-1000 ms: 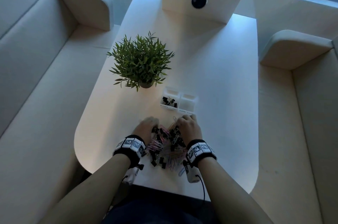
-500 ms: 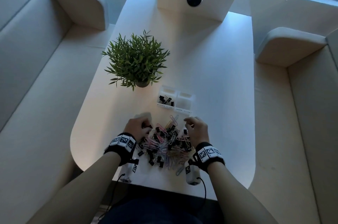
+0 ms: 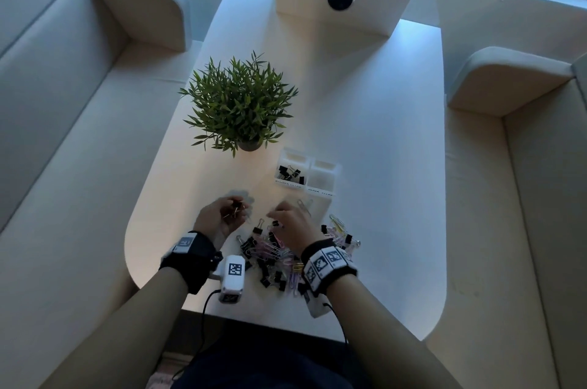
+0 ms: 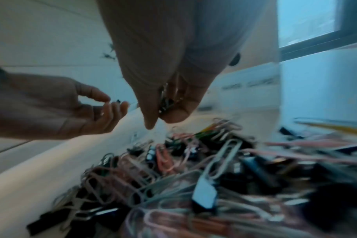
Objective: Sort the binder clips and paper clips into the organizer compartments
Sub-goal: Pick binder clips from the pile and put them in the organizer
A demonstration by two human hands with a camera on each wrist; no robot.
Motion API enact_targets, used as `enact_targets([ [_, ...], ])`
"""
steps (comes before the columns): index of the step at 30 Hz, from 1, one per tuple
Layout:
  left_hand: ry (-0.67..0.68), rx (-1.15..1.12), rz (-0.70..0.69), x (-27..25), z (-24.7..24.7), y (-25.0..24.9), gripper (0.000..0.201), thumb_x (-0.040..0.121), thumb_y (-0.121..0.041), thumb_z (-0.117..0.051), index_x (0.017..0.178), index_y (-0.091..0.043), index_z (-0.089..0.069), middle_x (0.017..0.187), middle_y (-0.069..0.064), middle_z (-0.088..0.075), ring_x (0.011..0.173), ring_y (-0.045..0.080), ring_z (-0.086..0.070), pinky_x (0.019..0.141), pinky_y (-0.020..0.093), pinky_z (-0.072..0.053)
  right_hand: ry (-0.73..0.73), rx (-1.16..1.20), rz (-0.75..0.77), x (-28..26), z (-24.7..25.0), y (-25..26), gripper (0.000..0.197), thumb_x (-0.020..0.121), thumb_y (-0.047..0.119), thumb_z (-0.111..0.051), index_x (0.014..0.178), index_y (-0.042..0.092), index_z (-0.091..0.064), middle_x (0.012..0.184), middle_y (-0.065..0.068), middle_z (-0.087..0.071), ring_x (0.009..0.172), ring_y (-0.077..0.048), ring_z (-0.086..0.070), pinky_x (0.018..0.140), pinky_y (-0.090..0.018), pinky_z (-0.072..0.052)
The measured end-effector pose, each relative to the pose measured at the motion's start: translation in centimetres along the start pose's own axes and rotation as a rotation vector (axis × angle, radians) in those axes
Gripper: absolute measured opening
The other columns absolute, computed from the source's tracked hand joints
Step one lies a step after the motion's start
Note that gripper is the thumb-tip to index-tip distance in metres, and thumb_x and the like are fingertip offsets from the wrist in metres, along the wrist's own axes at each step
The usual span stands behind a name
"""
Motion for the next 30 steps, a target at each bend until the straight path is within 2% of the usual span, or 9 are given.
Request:
enact_targets([
  [4, 0.048, -0.119, 0.042, -0.4, 0.2, 0.2, 0.028, 0.089, -0.013, -0.037, 0.091, 0.002, -0.061, 0.071, 0.014, -0.070, 0.057, 0.020, -0.065, 0.055, 0.023, -0.057, 0.143, -0.257, 0.028, 1.3, -2.9, 0.4, 0.018, 0.087, -0.005, -0.052, 0.095, 0.000, -0.068, 0.101, -0.015, -0.063, 0.082, -0.023, -0.064, 0.077, -0.031, -0.056],
  [9, 0.001, 0.043, -0.034, -0.2, 0.1, -0.7, 0.021, 0.089, 0.007, -0.039, 0.097, 0.004, -0.059, 0.080, 0.019, -0.063, 0.060, 0.020, -0.067, 0.064, 0.026, -0.060, 0.135, -0.213, 0.024, 1.4, -2.6, -0.1, 0.014, 0.090, 0.003, -0.054, 0.085, 0.000, -0.066, 0.092, -0.014, -0.061, 0.074, -0.024, -0.061, 0.070, -0.037, -0.056],
  [11, 0.005, 0.178, -0.076, -0.5, -1.1, -1.4, 0.024, 0.087, 0.013, -0.040, 0.104, 0.005, -0.057, 0.084, 0.020, -0.060, 0.065, 0.022, -0.066, 0.068, 0.026, -0.058, 0.064, -0.093, -0.011, 1.2, -1.5, -0.4, 0.013, 0.088, 0.005, -0.058, 0.083, -0.002, -0.067, 0.088, -0.014, -0.062, 0.074, -0.023, -0.058, 0.072, -0.037, -0.054],
  [14, 0.059, 0.440, -0.189, -0.7, -4.2, -2.9, 0.028, 0.085, 0.016, -0.045, 0.106, 0.002, -0.059, 0.090, 0.019, -0.062, 0.076, 0.025, -0.064, 0.074, 0.026, -0.058, -0.124, 0.111, -0.160, 0.0, 1.7, -2.2, 0.010, 0.084, 0.011, -0.065, 0.090, 0.005, -0.070, 0.091, -0.008, -0.065, 0.081, -0.019, -0.058, 0.076, -0.023, -0.048],
  [17, 0.131, 0.994, -0.431, -0.8, -9.5, -5.3, 0.029, 0.083, 0.006, -0.053, 0.098, -0.017, -0.065, 0.092, 0.009, -0.068, 0.085, 0.022, -0.066, 0.084, 0.029, -0.053, -0.338, 0.288, -0.318, -1.1, 6.5, -4.5, 0.009, 0.081, 0.011, -0.070, 0.089, 0.011, -0.072, 0.085, -0.003, -0.070, 0.073, -0.011, -0.063, 0.069, -0.009, -0.047],
  [19, 0.145, 1.276, -0.584, -1.1, -13.4, -6.4, 0.029, 0.083, -0.001, -0.054, 0.103, -0.018, -0.065, 0.099, 0.005, -0.068, 0.091, 0.018, -0.064, 0.089, 0.024, -0.047, -0.409, 0.299, -0.356, -0.3, 9.4, -5.3, 0.009, 0.079, 0.012, -0.072, 0.088, 0.011, -0.073, 0.082, -0.004, -0.072, 0.070, -0.012, -0.065, 0.070, -0.018, -0.053],
  [21, 0.164, 1.367, -0.654, -0.6, -16.4, -6.7, 0.030, 0.083, -0.001, -0.053, 0.106, -0.017, -0.064, 0.106, 0.008, -0.068, 0.096, 0.022, -0.063, 0.090, 0.025, -0.046, -0.396, 0.252, -0.367, 1.7, 11.2, -5.5, 0.010, 0.079, 0.010, -0.071, 0.088, 0.009, -0.073, 0.083, -0.007, -0.073, 0.074, -0.017, -0.067, 0.076, -0.027, -0.055],
  [25, 0.180, 1.471, -0.538, 2.0, -18.4, -6.0, 0.038, 0.082, -0.002, -0.052, 0.114, -0.019, -0.059, 0.106, 0.008, -0.068, 0.096, 0.024, -0.063, 0.089, 0.035, -0.052, -0.254, 0.108, -0.378, 6.4, 11.5, -5.3, 0.017, 0.080, 0.002, -0.064, 0.095, 0.008, -0.072, 0.097, -0.012, -0.072, 0.084, -0.020, -0.067, 0.086, -0.027, -0.052],
  [30, 0.161, 1.328, -0.385, 3.9, -16.5, -6.2, 0.044, 0.086, -0.005, -0.043, 0.127, -0.019, -0.051, 0.113, 0.002, -0.062, 0.103, 0.021, -0.059, 0.092, 0.030, -0.048, -0.170, 0.075, -0.392, 8.7, 9.9, -4.8, 0.027, 0.080, 0.002, -0.058, 0.105, 0.008, -0.069, 0.113, -0.015, -0.066, 0.096, -0.025, -0.065, 0.093, -0.035, -0.051],
])
Point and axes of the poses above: each hand's wrist, its own x-axis towards the middle knuckle, its own z-axis out of the back of the hand, y = z × x, the point moved 10 cm from there along x, towards the middle knuckle
